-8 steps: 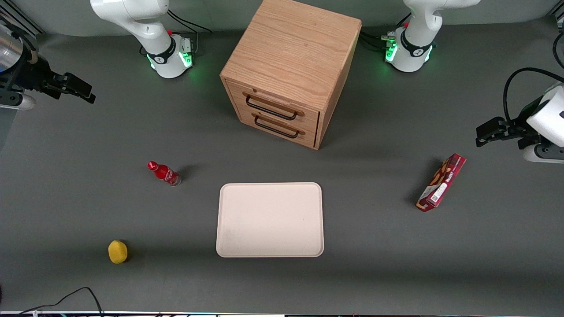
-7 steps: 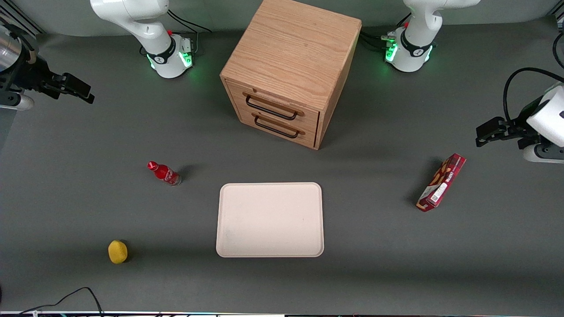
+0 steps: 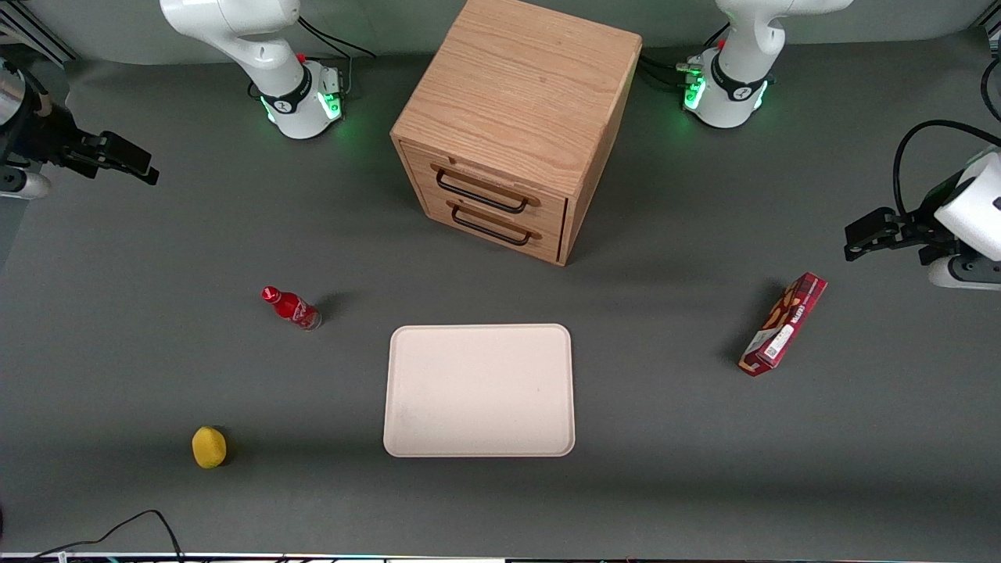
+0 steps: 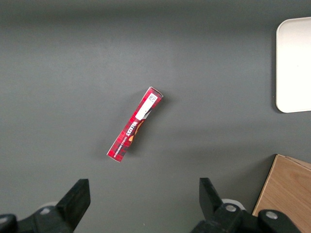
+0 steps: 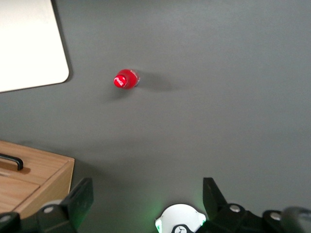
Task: Open upper drawer
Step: 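Move the right gripper toward the wooden cabinet's upper drawer handle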
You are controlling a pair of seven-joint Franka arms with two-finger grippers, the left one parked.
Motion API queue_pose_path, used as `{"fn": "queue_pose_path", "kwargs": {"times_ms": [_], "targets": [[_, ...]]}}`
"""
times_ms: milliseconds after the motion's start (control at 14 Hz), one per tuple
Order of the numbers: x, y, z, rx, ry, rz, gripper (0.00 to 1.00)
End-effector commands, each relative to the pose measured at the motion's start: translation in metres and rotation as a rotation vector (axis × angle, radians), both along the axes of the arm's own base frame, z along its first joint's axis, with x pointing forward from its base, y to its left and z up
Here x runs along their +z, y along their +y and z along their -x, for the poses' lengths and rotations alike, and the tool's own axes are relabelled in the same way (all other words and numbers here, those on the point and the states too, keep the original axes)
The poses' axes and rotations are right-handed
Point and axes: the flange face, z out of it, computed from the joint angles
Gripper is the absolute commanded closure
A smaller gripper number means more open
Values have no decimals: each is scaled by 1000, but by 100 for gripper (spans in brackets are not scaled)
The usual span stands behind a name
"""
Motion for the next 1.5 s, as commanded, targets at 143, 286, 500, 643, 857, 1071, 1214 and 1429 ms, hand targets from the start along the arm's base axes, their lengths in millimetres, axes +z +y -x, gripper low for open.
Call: {"fn": "queue_pose_path", "kwargs": {"times_ms": [143, 286, 500, 643, 857, 1071, 1214, 1429], "targets": [[-6, 50, -10, 770, 84, -121, 0], [-21, 75, -18, 954, 82, -236, 0], [-26, 138, -29, 1045, 51, -352, 0], [-30, 192, -36, 1053, 66, -360, 0], [-59, 270, -42, 988, 32, -384, 0], [-95, 318, -51, 917, 12, -412, 0], [-116, 350, -50, 890, -7, -412, 0], [-137, 382, -37, 915, 12, -407, 0]]}}
